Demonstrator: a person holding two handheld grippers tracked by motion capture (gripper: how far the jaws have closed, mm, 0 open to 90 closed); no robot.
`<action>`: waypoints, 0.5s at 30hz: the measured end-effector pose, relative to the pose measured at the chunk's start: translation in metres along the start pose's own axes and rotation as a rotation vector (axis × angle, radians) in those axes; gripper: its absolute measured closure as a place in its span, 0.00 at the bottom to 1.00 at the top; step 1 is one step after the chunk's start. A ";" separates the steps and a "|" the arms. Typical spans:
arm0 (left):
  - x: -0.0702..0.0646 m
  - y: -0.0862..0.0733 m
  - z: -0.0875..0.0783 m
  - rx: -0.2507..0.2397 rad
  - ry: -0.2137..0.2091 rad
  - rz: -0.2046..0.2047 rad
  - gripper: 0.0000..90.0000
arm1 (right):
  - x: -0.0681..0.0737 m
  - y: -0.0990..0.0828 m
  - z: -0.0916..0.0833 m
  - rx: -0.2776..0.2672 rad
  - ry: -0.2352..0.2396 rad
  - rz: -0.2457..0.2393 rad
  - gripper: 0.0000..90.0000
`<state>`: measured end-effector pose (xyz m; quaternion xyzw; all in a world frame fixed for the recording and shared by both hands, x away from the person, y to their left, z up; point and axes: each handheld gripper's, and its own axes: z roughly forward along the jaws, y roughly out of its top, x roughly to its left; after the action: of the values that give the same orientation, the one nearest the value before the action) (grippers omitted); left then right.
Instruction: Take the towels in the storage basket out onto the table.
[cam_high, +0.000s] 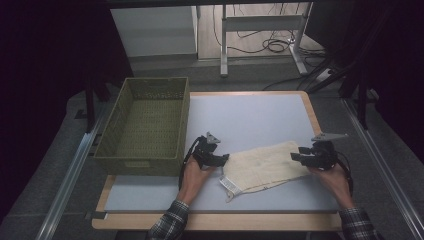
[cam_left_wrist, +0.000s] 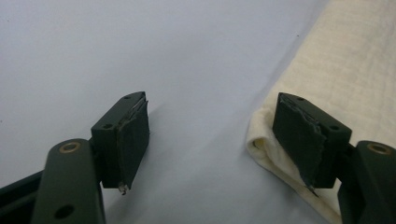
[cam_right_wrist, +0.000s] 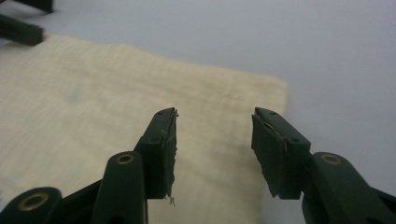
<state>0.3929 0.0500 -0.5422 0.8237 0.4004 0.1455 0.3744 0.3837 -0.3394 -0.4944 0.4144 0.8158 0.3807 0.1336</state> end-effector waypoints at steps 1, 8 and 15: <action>0.000 0.000 0.000 -0.002 -0.002 -0.003 0.30 | 0.003 -0.003 -0.001 0.001 0.009 -0.003 0.54; 0.000 -0.001 0.000 -0.006 -0.001 -0.002 0.30 | 0.035 -0.018 -0.002 0.012 0.074 -0.043 0.47; 0.001 -0.001 0.000 -0.007 -0.002 -0.005 0.30 | 0.067 -0.024 0.006 0.020 0.136 -0.100 0.48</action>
<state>0.3928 0.0506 -0.5433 0.8216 0.4015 0.1451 0.3779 0.3318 -0.2929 -0.5095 0.3478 0.8463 0.3927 0.0926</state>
